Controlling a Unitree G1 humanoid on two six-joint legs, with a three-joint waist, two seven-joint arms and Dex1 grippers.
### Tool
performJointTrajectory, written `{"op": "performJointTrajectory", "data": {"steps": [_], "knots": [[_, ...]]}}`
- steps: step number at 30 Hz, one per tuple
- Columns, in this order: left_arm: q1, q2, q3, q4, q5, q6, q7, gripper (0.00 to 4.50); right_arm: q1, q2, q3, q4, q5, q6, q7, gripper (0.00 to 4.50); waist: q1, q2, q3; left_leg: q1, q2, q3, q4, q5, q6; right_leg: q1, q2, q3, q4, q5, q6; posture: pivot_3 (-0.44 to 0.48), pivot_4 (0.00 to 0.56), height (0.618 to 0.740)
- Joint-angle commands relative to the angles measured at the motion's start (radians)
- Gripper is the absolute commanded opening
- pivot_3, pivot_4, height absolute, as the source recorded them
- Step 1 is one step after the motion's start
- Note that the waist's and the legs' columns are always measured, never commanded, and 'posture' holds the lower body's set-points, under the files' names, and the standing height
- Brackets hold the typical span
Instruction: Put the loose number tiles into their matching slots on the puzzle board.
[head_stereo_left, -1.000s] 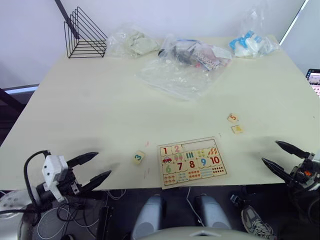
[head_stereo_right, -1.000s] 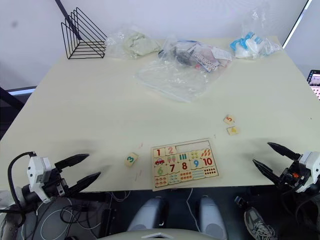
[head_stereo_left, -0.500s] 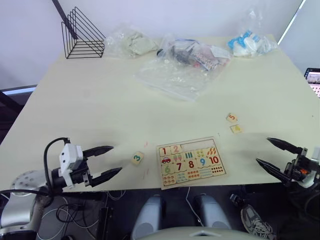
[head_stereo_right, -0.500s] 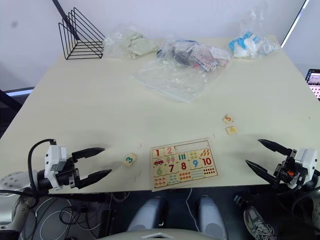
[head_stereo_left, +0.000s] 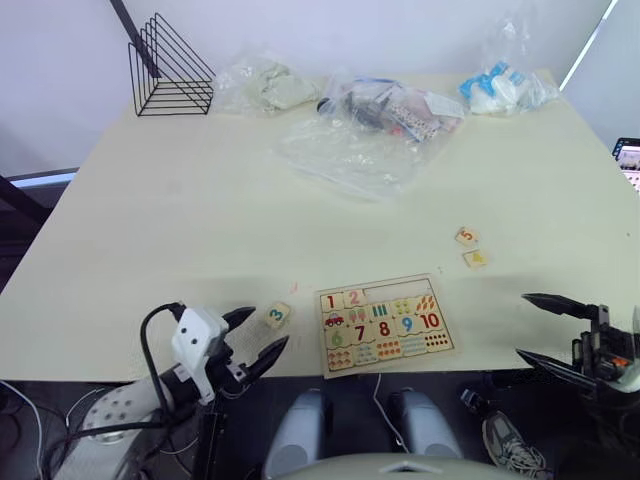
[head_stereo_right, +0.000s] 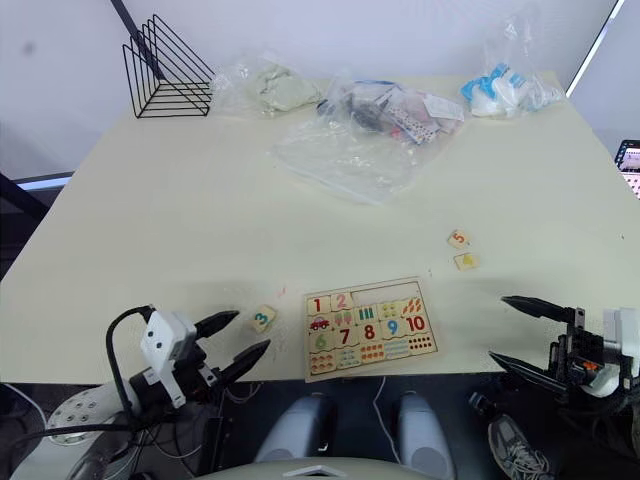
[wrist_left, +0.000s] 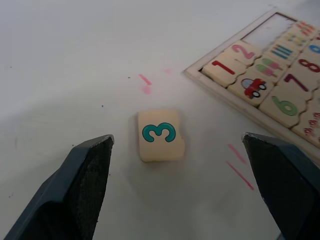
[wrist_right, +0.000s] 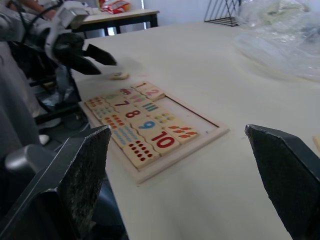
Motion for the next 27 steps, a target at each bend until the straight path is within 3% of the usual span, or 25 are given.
{"op": "performJointTrajectory", "data": {"steps": [1, 11, 27], "knots": [[-0.016, -0.025, -0.021, -0.055, 0.025, 0.042, 0.083, 4.38, 0.005, -0.035, -0.012, -0.005, 0.035, -0.018, 0.051, 4.50, 0.000, 0.000, 0.000, 0.000, 0.000, 0.000, 0.000, 0.000, 0.000, 0.000, 0.001, 0.000, 0.000, 0.000, 0.000, 0.000, 0.150, 0.740], [-0.057, -0.039, -0.117, -0.131, 0.077, 0.174, 0.206, 4.38, -0.007, -0.131, 0.060, 0.033, 0.123, -0.074, 0.054, 4.50, 0.000, 0.000, 0.000, 0.000, 0.000, 0.000, 0.000, 0.000, 0.000, 0.000, 0.002, 0.000, 0.000, 0.000, 0.000, 0.000, 0.150, 0.740], [-0.008, -0.044, -0.163, -0.133, 0.139, 0.199, 0.267, 4.38, -0.038, -0.108, 0.044, -0.016, 0.108, -0.035, 0.053, 4.50, 0.000, 0.000, 0.000, 0.000, 0.000, 0.000, 0.000, 0.000, 0.000, 0.000, 0.002, 0.001, 0.000, 0.000, 0.000, 0.000, 0.150, 0.740]]}}
